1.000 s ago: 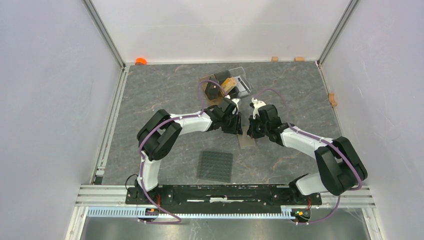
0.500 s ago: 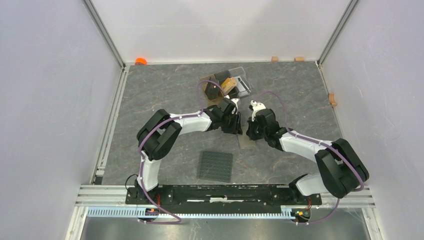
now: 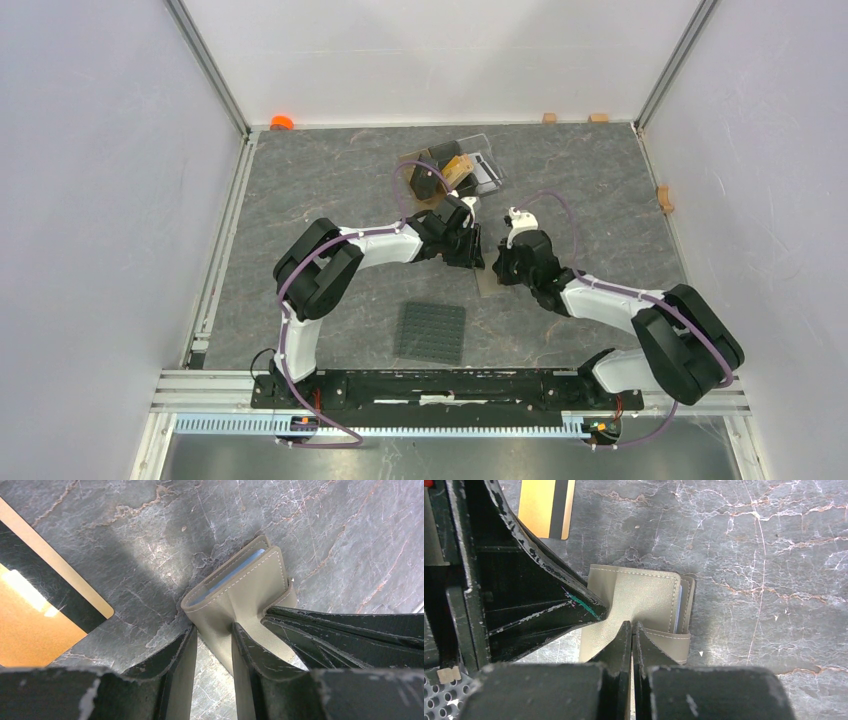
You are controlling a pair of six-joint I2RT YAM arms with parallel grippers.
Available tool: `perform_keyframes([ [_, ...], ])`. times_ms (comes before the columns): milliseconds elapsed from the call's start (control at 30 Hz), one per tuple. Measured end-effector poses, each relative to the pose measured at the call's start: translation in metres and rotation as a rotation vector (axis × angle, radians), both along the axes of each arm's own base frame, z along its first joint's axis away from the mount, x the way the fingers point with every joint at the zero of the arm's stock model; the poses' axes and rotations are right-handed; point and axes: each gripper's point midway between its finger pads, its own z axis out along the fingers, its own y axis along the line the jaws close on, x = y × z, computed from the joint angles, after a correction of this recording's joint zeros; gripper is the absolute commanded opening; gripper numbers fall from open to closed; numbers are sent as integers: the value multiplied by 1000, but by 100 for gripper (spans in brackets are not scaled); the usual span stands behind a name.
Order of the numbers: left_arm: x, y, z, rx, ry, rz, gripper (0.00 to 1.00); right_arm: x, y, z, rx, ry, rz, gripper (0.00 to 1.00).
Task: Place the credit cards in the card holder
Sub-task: Close the card holder at the center of the board.
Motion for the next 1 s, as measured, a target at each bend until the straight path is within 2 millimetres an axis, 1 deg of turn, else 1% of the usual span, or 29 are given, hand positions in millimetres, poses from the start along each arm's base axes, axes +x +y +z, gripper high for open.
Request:
perform_keyframes([
  [333, 0, 1, 0, -7, 7, 4, 38, -1, 1, -2, 15, -46, -56, 0],
  [633, 1, 0, 0, -14, 5, 4, 38, -11, -5, -7, 90, -76, -131, 0],
  [1000, 1, 0, 0, -17, 5, 5, 38, -11, -2, -9, 111, -111, -194, 0],
])
